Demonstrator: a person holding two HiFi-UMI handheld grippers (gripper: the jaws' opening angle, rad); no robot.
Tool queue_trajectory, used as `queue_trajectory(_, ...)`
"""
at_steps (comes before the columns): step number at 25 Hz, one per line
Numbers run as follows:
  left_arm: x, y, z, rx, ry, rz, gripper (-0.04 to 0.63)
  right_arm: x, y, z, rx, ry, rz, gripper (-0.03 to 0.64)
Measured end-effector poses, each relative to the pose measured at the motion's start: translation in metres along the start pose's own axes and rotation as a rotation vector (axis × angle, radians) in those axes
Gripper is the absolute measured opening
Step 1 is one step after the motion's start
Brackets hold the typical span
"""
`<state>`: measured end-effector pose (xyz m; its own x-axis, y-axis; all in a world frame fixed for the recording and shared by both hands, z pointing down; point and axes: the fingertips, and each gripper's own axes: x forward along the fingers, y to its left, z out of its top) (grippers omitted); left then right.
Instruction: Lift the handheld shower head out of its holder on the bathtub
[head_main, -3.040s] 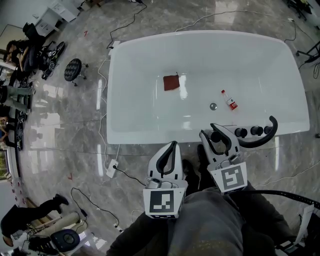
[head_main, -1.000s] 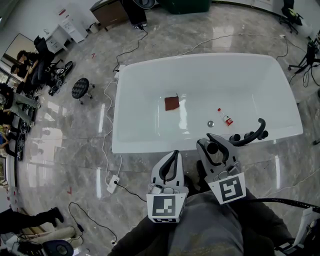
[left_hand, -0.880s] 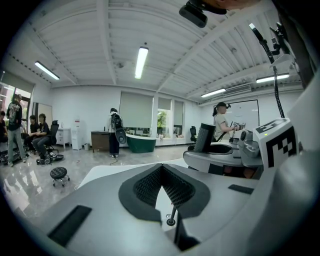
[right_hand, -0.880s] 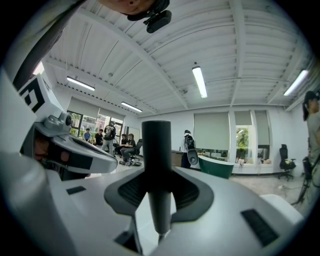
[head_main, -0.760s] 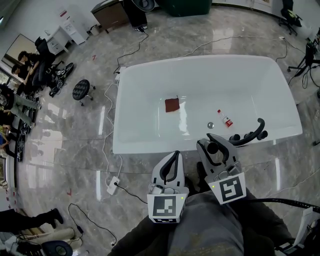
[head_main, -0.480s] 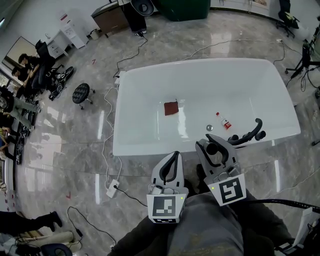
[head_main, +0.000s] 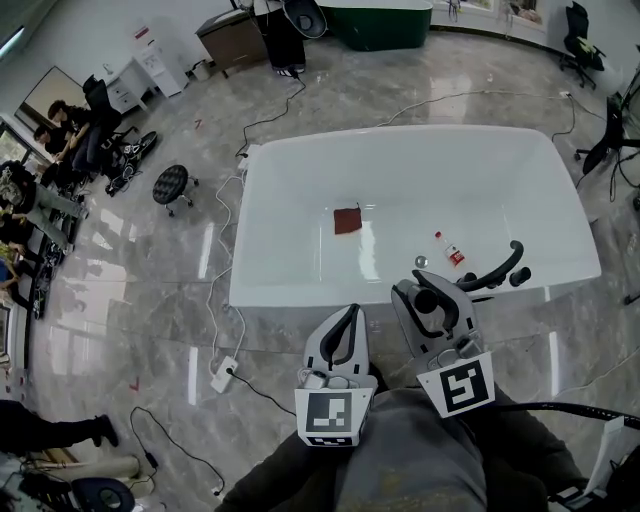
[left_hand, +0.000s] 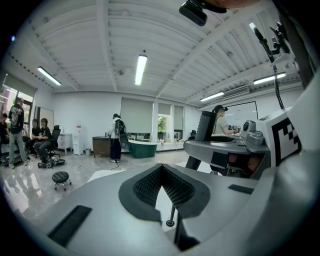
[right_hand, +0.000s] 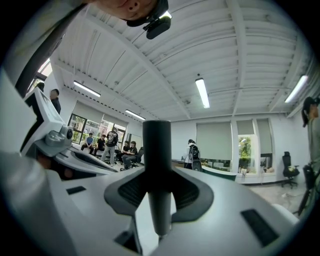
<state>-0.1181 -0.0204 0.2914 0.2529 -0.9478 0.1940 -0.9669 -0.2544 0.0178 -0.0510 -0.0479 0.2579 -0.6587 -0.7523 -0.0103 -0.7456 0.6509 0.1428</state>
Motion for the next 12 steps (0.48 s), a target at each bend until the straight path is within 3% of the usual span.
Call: queue_trajectory(12, -0.025, -0.016, 0.004, -0.01, -0.023, 0.046, 0.003, -0.023, 0.008, 0.017, -0.019, -0.035, 0.04, 0.133)
